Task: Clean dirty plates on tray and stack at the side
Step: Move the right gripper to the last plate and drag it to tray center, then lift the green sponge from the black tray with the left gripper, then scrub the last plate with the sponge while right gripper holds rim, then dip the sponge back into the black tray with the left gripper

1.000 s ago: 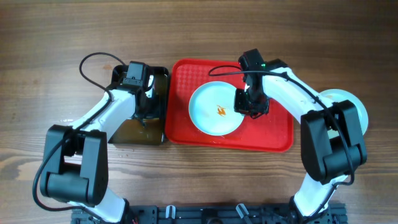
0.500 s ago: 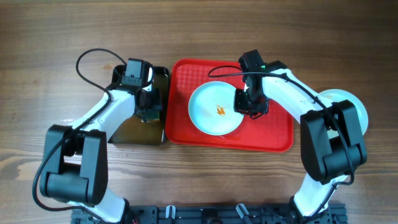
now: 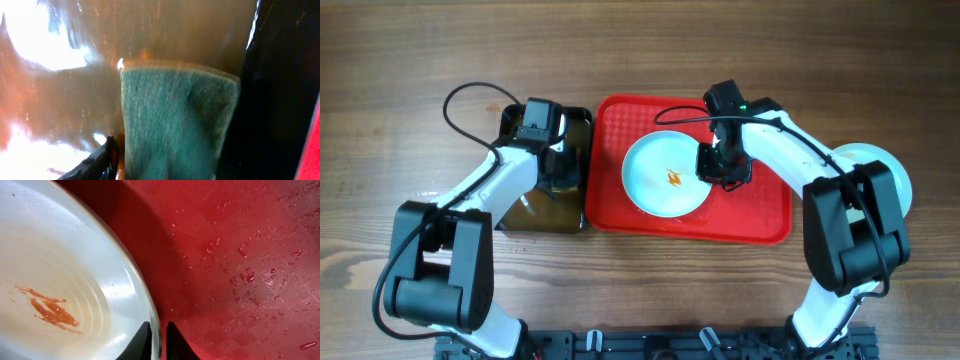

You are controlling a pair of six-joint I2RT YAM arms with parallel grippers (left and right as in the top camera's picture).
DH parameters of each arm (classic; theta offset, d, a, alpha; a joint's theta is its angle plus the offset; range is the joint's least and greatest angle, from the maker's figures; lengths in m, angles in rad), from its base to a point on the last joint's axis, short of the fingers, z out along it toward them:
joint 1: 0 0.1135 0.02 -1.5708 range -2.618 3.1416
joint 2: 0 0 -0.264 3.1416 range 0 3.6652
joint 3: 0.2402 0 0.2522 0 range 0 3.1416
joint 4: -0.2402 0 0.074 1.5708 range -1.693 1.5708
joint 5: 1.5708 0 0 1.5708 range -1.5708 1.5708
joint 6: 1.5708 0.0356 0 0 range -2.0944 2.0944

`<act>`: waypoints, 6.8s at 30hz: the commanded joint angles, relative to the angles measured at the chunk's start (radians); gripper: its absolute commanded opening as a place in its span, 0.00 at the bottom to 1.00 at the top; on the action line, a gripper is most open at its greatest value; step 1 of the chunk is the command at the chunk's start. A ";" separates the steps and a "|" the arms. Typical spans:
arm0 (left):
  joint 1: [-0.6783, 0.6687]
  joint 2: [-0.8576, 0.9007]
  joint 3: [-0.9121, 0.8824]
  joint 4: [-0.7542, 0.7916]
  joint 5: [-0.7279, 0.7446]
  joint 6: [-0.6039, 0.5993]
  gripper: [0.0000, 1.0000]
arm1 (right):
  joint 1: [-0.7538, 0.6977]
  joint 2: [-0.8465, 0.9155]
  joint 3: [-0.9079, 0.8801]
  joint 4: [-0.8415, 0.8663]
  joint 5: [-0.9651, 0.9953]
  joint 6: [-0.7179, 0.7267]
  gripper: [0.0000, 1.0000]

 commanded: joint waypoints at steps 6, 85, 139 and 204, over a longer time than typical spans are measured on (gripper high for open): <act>-0.004 -0.016 0.009 -0.044 0.042 0.003 0.46 | -0.003 -0.011 -0.011 0.005 0.018 -0.006 0.14; -0.018 -0.598 -0.034 0.315 -0.083 0.006 0.04 | -0.003 -0.011 -0.113 0.159 -0.009 -0.006 0.04; -0.294 0.280 -0.030 0.812 0.677 -0.617 0.04 | -0.003 -0.011 -0.113 0.146 -0.009 -0.025 0.04; 0.037 0.005 -0.001 0.121 0.063 0.133 0.25 | -0.003 -0.011 -0.113 0.116 -0.009 -0.033 0.04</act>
